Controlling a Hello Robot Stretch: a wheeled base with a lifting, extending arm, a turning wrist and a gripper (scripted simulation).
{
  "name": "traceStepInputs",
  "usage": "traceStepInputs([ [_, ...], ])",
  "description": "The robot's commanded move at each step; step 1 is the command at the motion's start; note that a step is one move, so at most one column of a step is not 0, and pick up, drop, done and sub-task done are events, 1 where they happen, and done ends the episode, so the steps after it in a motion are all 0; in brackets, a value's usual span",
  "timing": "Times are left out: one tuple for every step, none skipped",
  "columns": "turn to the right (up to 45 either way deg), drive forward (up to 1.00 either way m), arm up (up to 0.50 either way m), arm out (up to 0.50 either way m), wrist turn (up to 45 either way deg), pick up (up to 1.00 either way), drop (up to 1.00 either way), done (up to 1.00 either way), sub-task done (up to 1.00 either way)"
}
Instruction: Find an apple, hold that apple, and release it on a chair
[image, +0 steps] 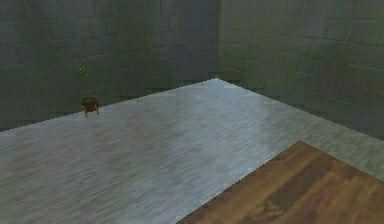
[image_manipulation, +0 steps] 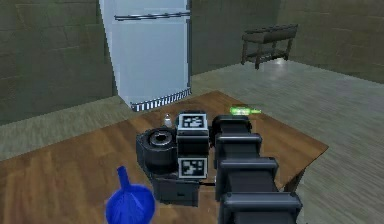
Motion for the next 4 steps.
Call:
traceStepInputs([
  [0.0,0.0,0.0,0.0,36.0,0.0,0.0,0.0,0.0],
  [0.0,0.0,-0.4,0.0,0.0,0.0,0.0,0.0,0.0],
  [0.0,0.0,-0.32,0.0,0.0,0.0,0.0,0.0,0.0],
  [0.0,0.0,0.0,0.0,0.0,0.0,1.0,0.0,0.0],
])
